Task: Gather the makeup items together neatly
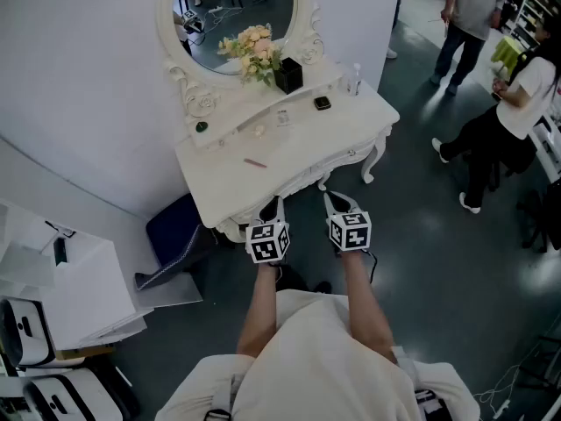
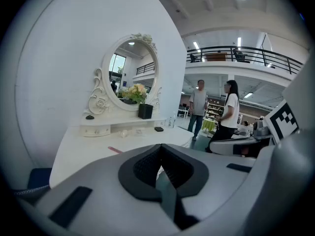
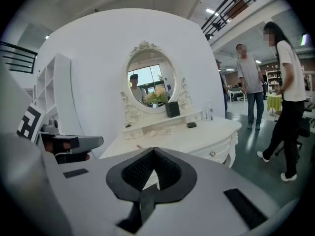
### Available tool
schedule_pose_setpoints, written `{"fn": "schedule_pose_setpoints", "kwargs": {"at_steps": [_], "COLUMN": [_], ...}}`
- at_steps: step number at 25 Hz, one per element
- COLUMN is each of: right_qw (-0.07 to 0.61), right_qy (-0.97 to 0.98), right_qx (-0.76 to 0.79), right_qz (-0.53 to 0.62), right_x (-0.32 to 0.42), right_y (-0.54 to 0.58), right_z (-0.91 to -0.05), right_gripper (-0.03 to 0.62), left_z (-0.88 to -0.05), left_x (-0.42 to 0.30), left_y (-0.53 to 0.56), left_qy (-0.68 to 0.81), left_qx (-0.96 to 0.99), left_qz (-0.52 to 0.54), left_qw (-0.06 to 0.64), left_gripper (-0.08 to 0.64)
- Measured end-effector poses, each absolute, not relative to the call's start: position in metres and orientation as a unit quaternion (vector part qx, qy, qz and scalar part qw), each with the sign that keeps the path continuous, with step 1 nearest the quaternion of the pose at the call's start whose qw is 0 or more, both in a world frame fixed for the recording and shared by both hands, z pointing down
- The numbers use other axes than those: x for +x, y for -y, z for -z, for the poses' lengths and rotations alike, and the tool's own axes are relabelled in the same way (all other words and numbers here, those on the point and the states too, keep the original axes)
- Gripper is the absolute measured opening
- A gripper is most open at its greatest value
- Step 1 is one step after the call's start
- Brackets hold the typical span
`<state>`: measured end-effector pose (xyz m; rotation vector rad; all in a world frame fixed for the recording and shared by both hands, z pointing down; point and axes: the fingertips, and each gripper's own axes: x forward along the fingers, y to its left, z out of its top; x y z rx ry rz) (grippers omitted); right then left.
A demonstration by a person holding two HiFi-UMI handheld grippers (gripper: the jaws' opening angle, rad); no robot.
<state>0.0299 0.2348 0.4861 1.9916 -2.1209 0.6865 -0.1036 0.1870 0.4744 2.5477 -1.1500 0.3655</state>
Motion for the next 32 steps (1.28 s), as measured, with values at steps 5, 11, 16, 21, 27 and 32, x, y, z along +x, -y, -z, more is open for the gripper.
{"fn": "schedule_pose_setpoints", "kwargs": {"at_steps": [5, 11, 16, 21, 27, 32], "right_qw": [0.072, 0.09, 0.099, 0.115, 0.11, 0.115], "right_qy": [0.705, 0.708, 0.715, 0.708, 0.706, 0.707], "right_qx": [0.669, 0.667, 0.659, 0.663, 0.664, 0.659], "right_qz": [-0.224, -0.213, -0.213, -0.213, -0.221, -0.231], "right_x": [0.036, 0.035, 0.034, 0.046, 0.067, 0.085], "right_y": [-0.239, -0.241, -0.227, -0.208, -0.177, -0.144], "right_z": [-0.481, -0.483, -0.488, -0.492, -0.493, -0.499], "right_gripper": [0.043, 0.043, 0.043, 0.043, 0.043, 0.043], "left_z": [-0.471, -0.471, -0.47, -0.47, -0.471, -0.473], "left_x": [-0.103, -0.105, -0.103, -0.098, -0.087, -0.073], "left_y": [-0.19, -0.189, -0.178, -0.154, -0.12, -0.086], "left_qy": [0.401, 0.406, 0.405, 0.413, 0.416, 0.424], "left_qx": [0.894, 0.892, 0.893, 0.89, 0.888, 0.883], "left_qz": [-0.13, -0.13, -0.123, -0.118, -0.113, -0.115], "left_qw": [0.151, 0.152, 0.154, 0.15, 0.16, 0.163], "left_gripper": [0.015, 0.015, 0.015, 0.015, 0.015, 0.015]}}
